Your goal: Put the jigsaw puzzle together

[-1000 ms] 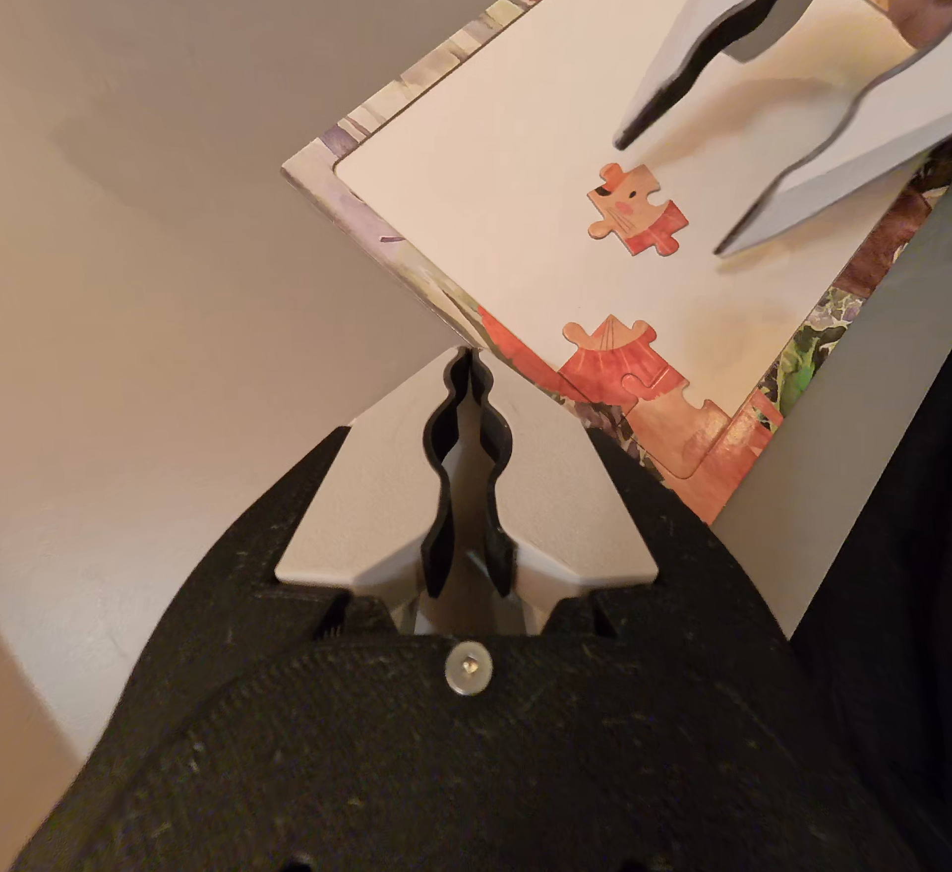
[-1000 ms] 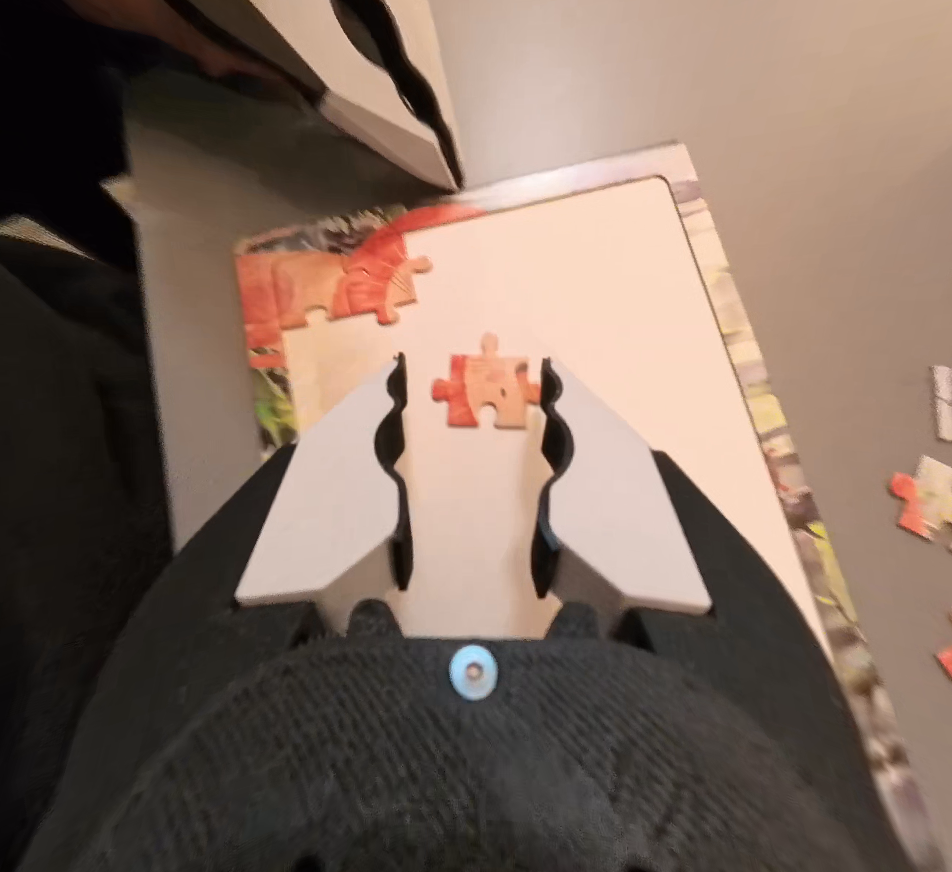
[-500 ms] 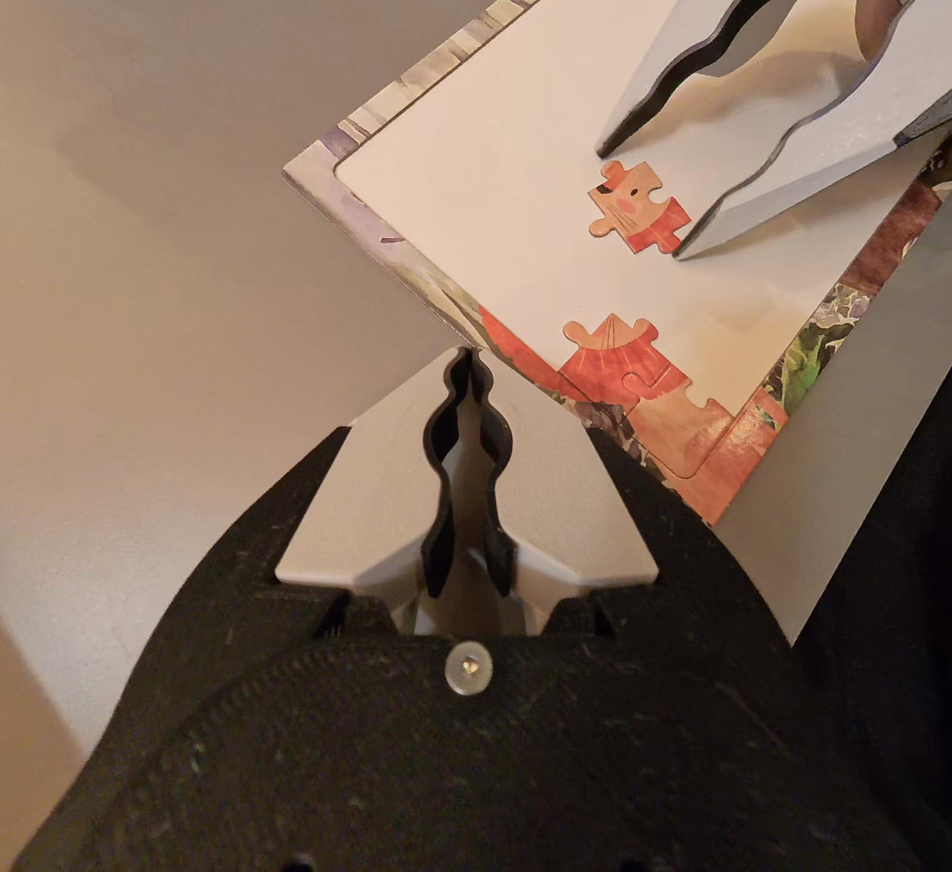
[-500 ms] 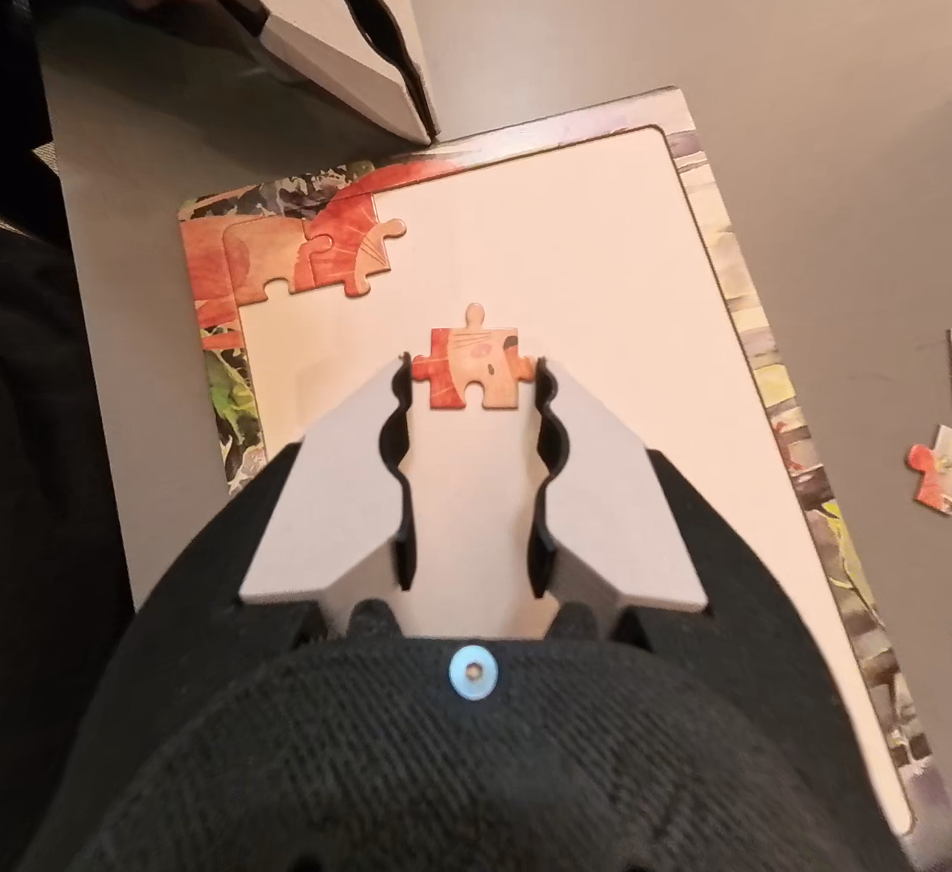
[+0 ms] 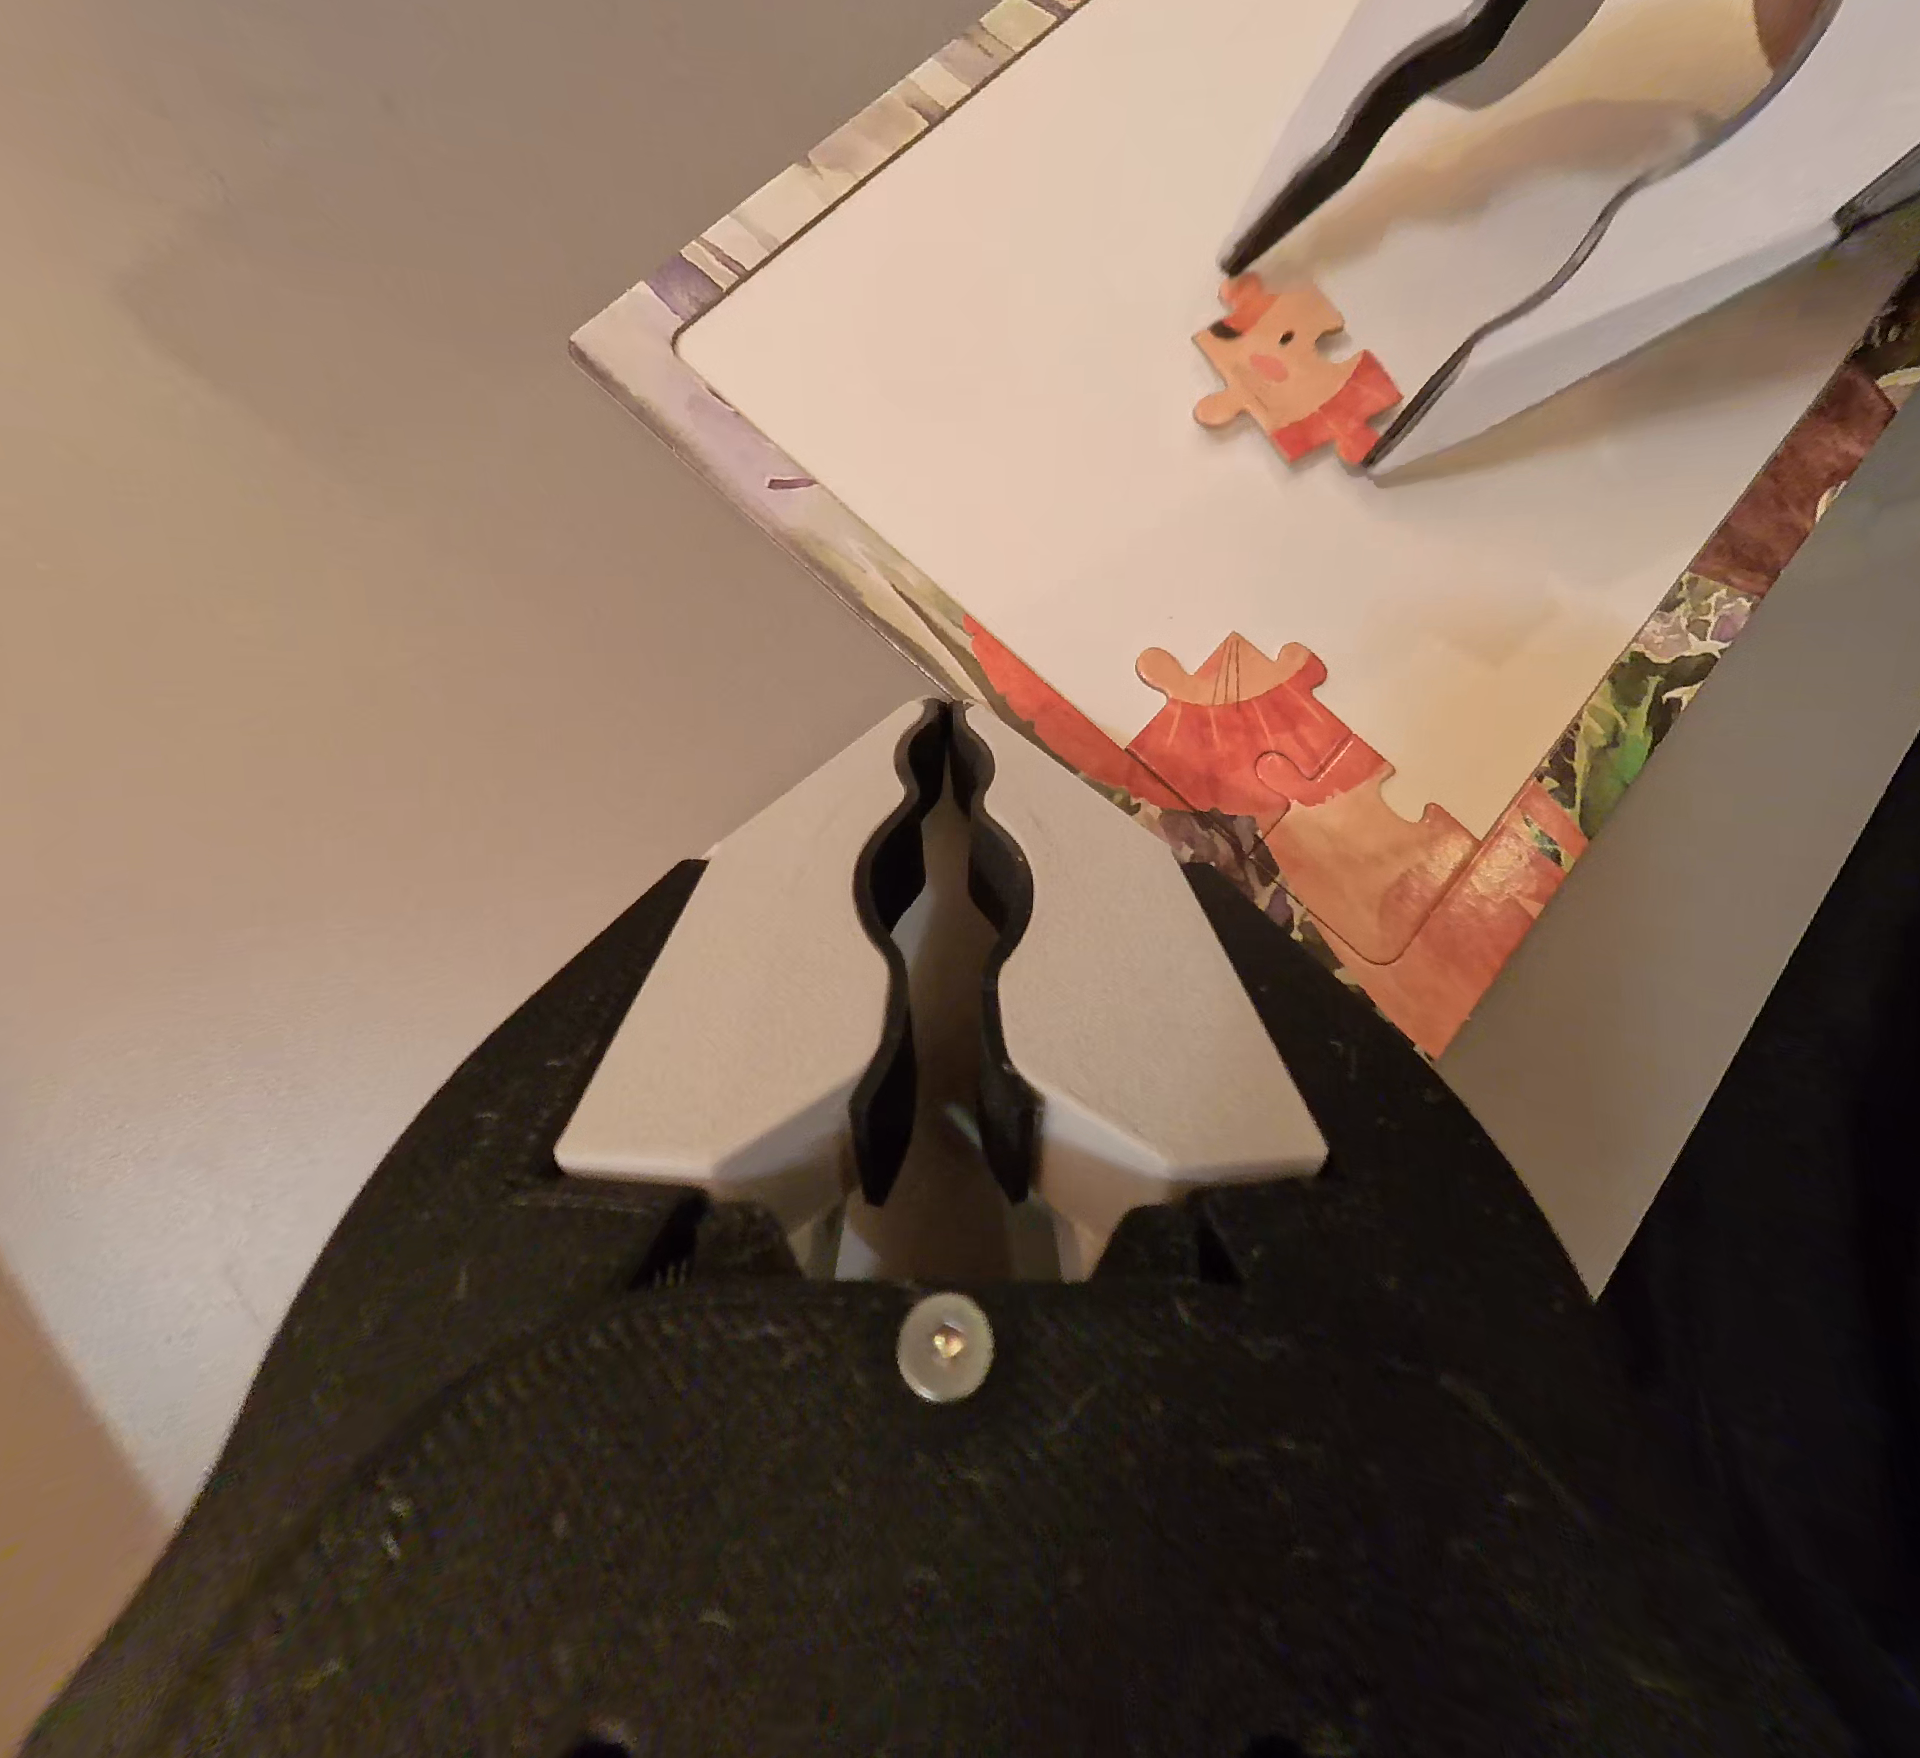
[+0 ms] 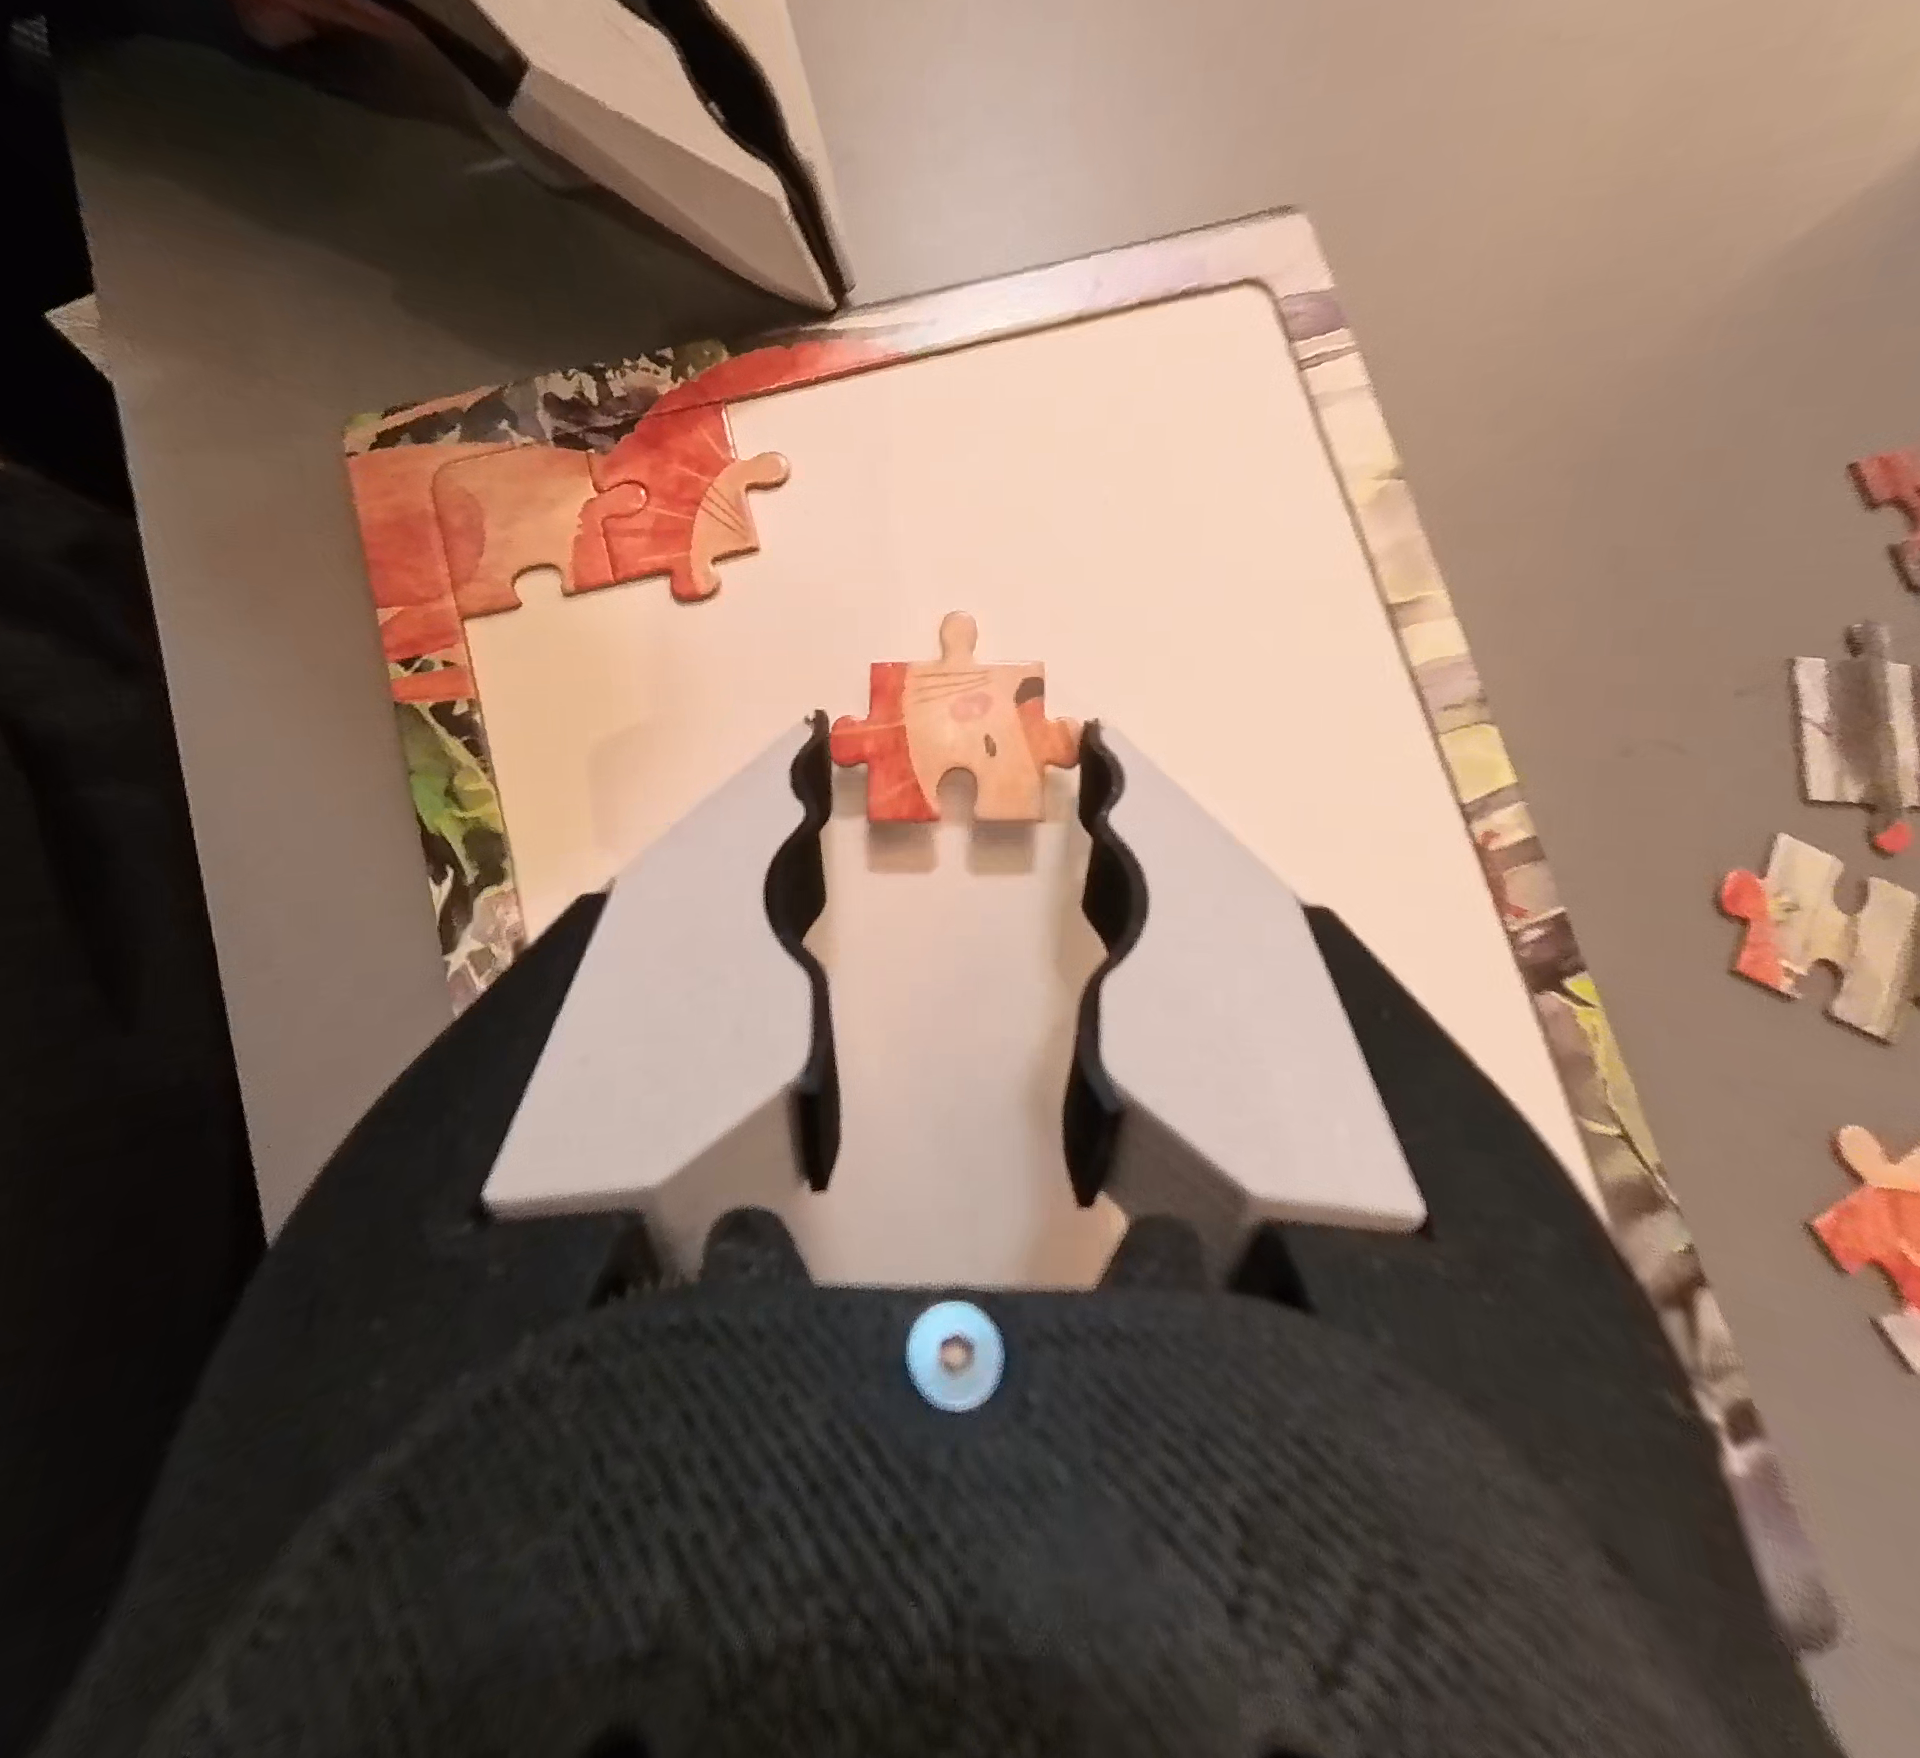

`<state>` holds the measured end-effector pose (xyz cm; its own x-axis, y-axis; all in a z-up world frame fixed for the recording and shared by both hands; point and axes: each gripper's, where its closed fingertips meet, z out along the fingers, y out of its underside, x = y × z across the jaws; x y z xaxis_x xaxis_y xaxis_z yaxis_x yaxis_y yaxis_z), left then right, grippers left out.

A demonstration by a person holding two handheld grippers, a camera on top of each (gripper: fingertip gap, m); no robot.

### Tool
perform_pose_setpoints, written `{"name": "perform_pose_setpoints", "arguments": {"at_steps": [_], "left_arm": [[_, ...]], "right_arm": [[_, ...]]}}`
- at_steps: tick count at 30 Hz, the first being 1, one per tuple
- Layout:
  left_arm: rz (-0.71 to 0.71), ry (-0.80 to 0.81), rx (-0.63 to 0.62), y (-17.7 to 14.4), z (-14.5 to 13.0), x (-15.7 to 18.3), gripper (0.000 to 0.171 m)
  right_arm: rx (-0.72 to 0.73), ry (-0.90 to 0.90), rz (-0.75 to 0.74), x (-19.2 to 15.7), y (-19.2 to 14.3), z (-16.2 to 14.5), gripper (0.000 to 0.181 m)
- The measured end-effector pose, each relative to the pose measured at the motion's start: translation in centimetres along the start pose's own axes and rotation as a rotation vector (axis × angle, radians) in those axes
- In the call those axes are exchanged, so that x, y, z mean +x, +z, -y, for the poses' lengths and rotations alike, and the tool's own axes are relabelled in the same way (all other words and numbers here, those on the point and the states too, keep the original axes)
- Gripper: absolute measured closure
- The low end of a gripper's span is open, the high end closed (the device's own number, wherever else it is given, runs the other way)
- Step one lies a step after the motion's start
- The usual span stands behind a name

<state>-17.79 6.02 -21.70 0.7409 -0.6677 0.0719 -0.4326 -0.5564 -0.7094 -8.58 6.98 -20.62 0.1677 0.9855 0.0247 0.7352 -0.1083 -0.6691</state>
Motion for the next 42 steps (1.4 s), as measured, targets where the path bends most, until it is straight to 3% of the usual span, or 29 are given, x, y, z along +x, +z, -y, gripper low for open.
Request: {"name": "perform_pose_setpoints", "arguments": {"at_steps": [4,11,16,20,25,28,31,36,42], "left_arm": [[0.001,0.001,0.000,0.0,0.0,0.0,0.171],[-0.030,0.002,0.036,-0.2,0.6,0.3,0.171],[-0.054,0.017,0.107,0.0,3.3,0.5,0.171],[-0.067,0.085,0.123,1.1,7.0,0.6,0.171],[-0.028,0.208,0.159,3.7,13.5,-1.6,0.170],[-0.014,0.215,0.138,6.2,15.7,-4.4,0.170],[0.027,0.173,0.126,7.8,15.5,-6.6,0.170],[0.088,0.186,0.136,7.7,12.6,-7.4,0.171],[0.048,0.121,0.193,7.0,13.4,-7.5,0.171]], "right_arm": [[0.027,0.021,-0.084,3.0,-2.0,0.3,0.135],[0.044,0.132,-0.327,13.9,-7.4,-2.8,0.135],[0.052,0.219,-0.392,20.9,-9.3,-5.7,0.134],[0.057,0.278,-0.396,24.4,-9.3,-7.2,0.134],[0.133,0.362,-0.386,25.2,-9.7,-9.0,0.128],[0.199,0.374,-0.392,25.1,-10.8,-8.9,0.129],[0.274,0.367,-0.345,24.3,-11.2,-7.5,0.130],[0.214,0.263,-0.392,23.6,-10.4,-7.0,0.132],[0.318,0.284,-0.404,23.8,-11.7,-5.8,0.135]]}}
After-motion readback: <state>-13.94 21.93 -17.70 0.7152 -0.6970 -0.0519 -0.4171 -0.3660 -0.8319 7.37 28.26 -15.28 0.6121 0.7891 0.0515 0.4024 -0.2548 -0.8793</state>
